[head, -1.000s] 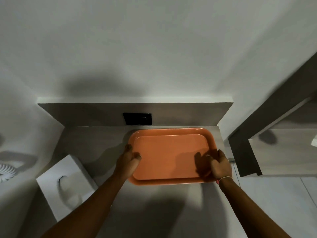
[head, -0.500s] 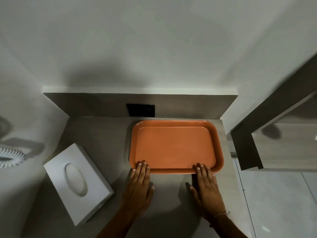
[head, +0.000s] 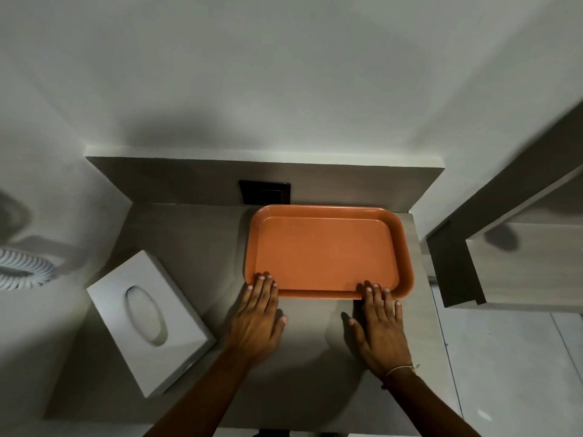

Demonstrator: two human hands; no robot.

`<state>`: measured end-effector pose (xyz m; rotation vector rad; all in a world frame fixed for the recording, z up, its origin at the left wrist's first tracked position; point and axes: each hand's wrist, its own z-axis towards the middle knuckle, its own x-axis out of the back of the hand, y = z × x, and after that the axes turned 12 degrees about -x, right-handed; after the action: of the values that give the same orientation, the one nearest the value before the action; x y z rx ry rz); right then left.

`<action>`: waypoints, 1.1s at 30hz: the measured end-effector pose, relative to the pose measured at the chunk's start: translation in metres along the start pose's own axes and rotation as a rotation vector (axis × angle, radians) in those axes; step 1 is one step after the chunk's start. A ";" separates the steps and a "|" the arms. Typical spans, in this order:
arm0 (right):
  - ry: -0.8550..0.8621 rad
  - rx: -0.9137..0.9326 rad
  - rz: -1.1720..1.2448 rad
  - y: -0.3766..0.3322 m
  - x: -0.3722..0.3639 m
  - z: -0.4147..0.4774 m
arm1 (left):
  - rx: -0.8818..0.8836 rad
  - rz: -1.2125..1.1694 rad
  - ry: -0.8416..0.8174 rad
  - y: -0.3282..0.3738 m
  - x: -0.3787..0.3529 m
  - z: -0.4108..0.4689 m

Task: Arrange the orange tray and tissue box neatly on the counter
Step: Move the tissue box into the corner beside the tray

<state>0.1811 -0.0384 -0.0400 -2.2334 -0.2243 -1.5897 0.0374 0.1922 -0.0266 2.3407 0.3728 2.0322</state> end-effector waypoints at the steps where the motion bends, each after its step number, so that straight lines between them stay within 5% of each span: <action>1: 0.004 -0.001 0.028 -0.005 0.001 -0.002 | 0.029 -0.021 0.031 -0.002 0.004 -0.003; 8: -0.092 0.346 0.278 -0.127 0.000 -0.021 | 0.315 -0.197 0.319 -0.064 0.036 -0.089; 13: -0.177 0.664 0.282 -0.241 -0.012 -0.026 | 0.667 -0.307 0.303 -0.118 0.034 -0.158; 17: -0.213 0.803 0.136 -0.299 -0.031 -0.020 | 0.727 -0.410 0.299 -0.132 0.028 -0.173; 33: -0.465 0.683 0.370 -0.317 -0.056 -0.022 | 0.836 -0.740 0.401 -0.124 0.013 -0.163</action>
<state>0.0322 0.2470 -0.0165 -1.9026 -0.3834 -0.6465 -0.1416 0.2924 -0.0100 1.5299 2.0527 2.0940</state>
